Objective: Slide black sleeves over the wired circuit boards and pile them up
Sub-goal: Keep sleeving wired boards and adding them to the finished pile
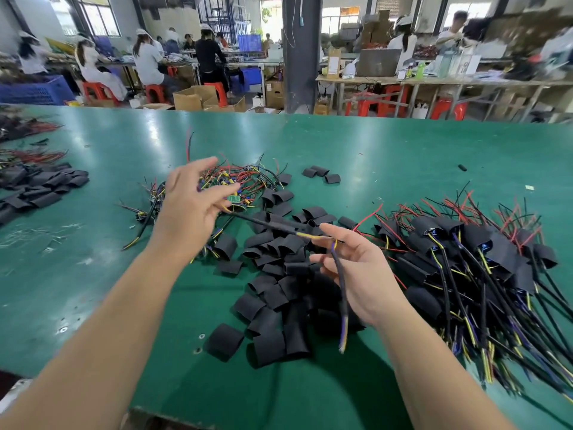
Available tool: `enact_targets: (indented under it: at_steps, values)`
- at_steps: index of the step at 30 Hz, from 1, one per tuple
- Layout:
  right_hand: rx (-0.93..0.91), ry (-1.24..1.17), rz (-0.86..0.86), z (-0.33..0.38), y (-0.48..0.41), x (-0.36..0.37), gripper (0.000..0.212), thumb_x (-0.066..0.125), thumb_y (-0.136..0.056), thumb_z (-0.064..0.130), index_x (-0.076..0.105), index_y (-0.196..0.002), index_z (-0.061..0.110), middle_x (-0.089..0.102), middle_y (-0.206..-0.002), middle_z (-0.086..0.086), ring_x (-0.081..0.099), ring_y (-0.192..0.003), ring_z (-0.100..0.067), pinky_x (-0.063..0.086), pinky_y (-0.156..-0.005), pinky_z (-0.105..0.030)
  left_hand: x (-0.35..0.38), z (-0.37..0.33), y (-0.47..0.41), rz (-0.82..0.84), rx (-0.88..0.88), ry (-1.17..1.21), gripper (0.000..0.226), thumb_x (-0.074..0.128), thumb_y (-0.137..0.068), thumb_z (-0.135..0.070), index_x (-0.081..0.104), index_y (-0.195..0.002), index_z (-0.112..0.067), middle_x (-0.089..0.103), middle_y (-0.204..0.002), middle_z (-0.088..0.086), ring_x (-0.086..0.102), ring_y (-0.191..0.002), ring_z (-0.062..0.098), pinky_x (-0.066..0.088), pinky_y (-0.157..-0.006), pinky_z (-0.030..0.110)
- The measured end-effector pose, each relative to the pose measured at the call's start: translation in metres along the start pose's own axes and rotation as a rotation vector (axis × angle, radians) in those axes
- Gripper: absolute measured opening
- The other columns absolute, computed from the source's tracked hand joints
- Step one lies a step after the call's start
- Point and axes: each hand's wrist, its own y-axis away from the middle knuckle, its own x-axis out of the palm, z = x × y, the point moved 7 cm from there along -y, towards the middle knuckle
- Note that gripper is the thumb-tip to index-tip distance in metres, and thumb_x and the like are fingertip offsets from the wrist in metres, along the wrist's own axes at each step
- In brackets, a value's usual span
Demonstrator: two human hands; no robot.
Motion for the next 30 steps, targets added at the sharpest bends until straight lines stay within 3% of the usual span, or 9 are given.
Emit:
enact_targets:
  at_steps: [4,7,10,13,16,19,21,26,30]
  values:
    - [0.002,0.034,0.019,0.000,0.000,0.005,0.048,0.046,-0.085,-0.025,0.063,-0.108,0.014,0.067,-0.098,-0.010,0.069,-0.070,-0.017,0.051,-0.064,-0.019,-0.007,0.075,0.006,0.171,-0.481,-0.323,0.106,0.088,-0.062,-0.025,0.027,-0.148,-0.018,0.026,-0.145,0.030,0.030,-0.125,0.049,0.030,-0.105,0.057]
    - [0.004,0.061,0.017,0.001,0.000,0.003,0.049,0.044,-0.087,-0.023,0.064,-0.107,0.017,0.068,-0.097,-0.008,0.068,-0.070,-0.018,0.051,-0.066,-0.020,-0.019,0.108,0.022,0.220,-0.797,-0.296,0.122,0.086,-0.063,-0.004,0.004,-0.151,-0.023,0.019,-0.144,0.029,0.038,-0.117,0.053,0.034,-0.099,0.059]
    - [0.015,0.096,0.004,-0.001,-0.001,0.001,0.056,0.036,-0.085,-0.025,0.065,-0.106,0.019,0.070,-0.098,-0.006,0.067,-0.070,-0.018,0.050,-0.064,-0.020,-0.016,0.104,0.029,0.338,-0.766,-0.327,0.088,0.063,-0.073,0.007,0.021,-0.147,-0.018,0.027,-0.138,0.025,0.047,-0.108,0.051,0.041,-0.096,0.055]
    - [0.030,0.123,-0.009,-0.005,-0.002,0.000,0.064,0.030,-0.078,-0.026,0.067,-0.105,0.019,0.071,-0.097,-0.005,0.069,-0.070,-0.019,0.051,-0.063,-0.021,-0.014,0.074,0.035,0.669,-0.604,-0.366,0.050,0.073,-0.072,-0.030,0.055,-0.117,-0.021,0.062,-0.109,0.009,0.060,-0.100,0.029,0.050,-0.084,0.036]
    - [0.047,0.141,-0.013,-0.007,-0.003,-0.001,0.062,0.030,-0.079,-0.025,0.067,-0.103,0.019,0.071,-0.097,-0.006,0.070,-0.069,-0.019,0.051,-0.061,-0.020,0.003,0.026,0.078,1.335,-0.546,-0.148,0.065,0.078,-0.050,-0.068,0.055,-0.097,-0.030,0.071,-0.070,-0.008,0.068,-0.069,0.005,0.046,-0.058,0.022]
    - [0.053,0.143,-0.011,-0.007,-0.002,-0.001,0.060,0.032,-0.080,-0.024,0.068,-0.102,0.018,0.071,-0.097,-0.006,0.070,-0.069,-0.018,0.051,-0.060,-0.019,0.014,-0.006,0.115,1.650,-0.534,-0.074,0.067,0.087,-0.054,-0.053,0.045,-0.099,-0.025,0.072,-0.065,-0.010,0.070,-0.061,0.005,0.047,-0.049,0.018]
    - [0.055,0.134,-0.013,-0.007,-0.001,-0.002,0.060,0.032,-0.080,-0.024,0.069,-0.101,0.018,0.072,-0.097,-0.007,0.070,-0.069,-0.019,0.051,-0.060,-0.020,0.029,-0.021,0.121,1.608,-0.503,0.006,0.056,0.087,-0.064,-0.036,0.044,-0.096,-0.020,0.070,-0.061,-0.006,0.068,-0.056,0.009,0.047,-0.046,0.018]
    - [0.057,0.010,0.019,-0.001,0.002,0.002,0.057,0.028,-0.079,-0.021,0.070,-0.102,0.010,0.070,-0.102,-0.012,0.068,-0.065,-0.022,0.050,-0.060,-0.023,0.054,-0.032,0.094,1.134,-0.459,0.201,0.020,0.066,-0.078,-0.019,0.049,-0.088,-0.016,0.068,-0.057,-0.002,0.064,-0.047,0.010,0.044,-0.047,0.017]
    - [-0.010,0.057,0.010,0.004,0.006,0.002,0.036,0.040,-0.093,-0.014,0.066,-0.093,0.011,0.069,-0.101,-0.017,0.070,-0.067,-0.022,0.052,-0.060,-0.022,0.055,-0.028,0.081,0.984,-0.449,0.269,0.025,0.055,-0.080,-0.015,0.047,-0.099,-0.029,0.067,-0.065,-0.005,0.060,-0.048,0.004,0.038,-0.046,0.014]
